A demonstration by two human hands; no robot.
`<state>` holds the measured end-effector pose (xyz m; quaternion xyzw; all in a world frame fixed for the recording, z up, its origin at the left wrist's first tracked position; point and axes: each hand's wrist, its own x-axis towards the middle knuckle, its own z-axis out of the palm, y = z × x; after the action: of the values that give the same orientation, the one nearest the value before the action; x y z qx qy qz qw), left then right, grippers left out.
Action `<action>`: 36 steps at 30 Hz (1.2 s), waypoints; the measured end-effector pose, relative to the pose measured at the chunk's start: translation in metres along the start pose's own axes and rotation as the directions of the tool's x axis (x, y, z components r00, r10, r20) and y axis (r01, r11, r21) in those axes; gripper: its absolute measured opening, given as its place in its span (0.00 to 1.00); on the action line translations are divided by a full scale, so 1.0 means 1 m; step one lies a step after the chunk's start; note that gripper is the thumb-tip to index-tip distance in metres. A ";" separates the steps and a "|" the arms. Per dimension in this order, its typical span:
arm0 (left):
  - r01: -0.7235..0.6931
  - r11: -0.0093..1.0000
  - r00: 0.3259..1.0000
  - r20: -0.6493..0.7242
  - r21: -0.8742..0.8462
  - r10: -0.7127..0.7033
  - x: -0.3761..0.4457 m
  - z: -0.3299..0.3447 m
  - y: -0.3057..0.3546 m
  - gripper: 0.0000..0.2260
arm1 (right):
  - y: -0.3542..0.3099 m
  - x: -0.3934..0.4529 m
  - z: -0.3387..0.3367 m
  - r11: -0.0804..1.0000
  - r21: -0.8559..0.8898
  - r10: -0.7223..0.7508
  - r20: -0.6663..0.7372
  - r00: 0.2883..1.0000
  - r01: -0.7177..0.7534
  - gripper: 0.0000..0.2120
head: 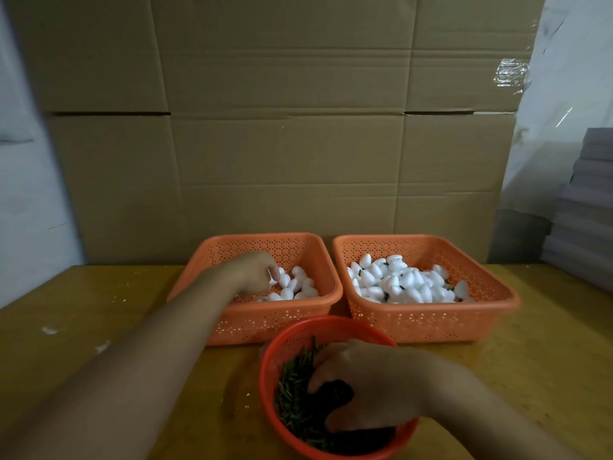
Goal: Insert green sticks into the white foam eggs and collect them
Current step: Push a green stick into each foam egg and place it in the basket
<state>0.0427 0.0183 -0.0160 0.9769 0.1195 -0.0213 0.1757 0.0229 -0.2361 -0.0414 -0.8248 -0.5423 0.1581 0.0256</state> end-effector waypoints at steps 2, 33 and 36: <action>-0.020 0.996 0.993 0.114 0.085 0.010 0.006 0.004 0.003 0.18 | 0.001 0.000 0.000 1.000 0.008 -0.005 -0.002 1.000 0.005 0.24; -0.489 0.411 0.871 -0.460 -0.769 0.174 -0.078 0.021 0.042 0.16 | 0.003 0.003 0.002 1.000 0.015 -0.010 -0.018 1.000 0.011 0.20; -0.516 0.404 0.857 -0.444 -0.756 0.263 -0.084 0.027 0.046 0.16 | 0.003 0.003 0.002 1.000 0.015 -0.015 -0.031 0.999 0.016 0.19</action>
<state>-0.0273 -0.0516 -0.0187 0.7530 -0.0976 0.2079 0.6167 0.0259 -0.2351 -0.0446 -0.8227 -0.5470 0.1494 0.0415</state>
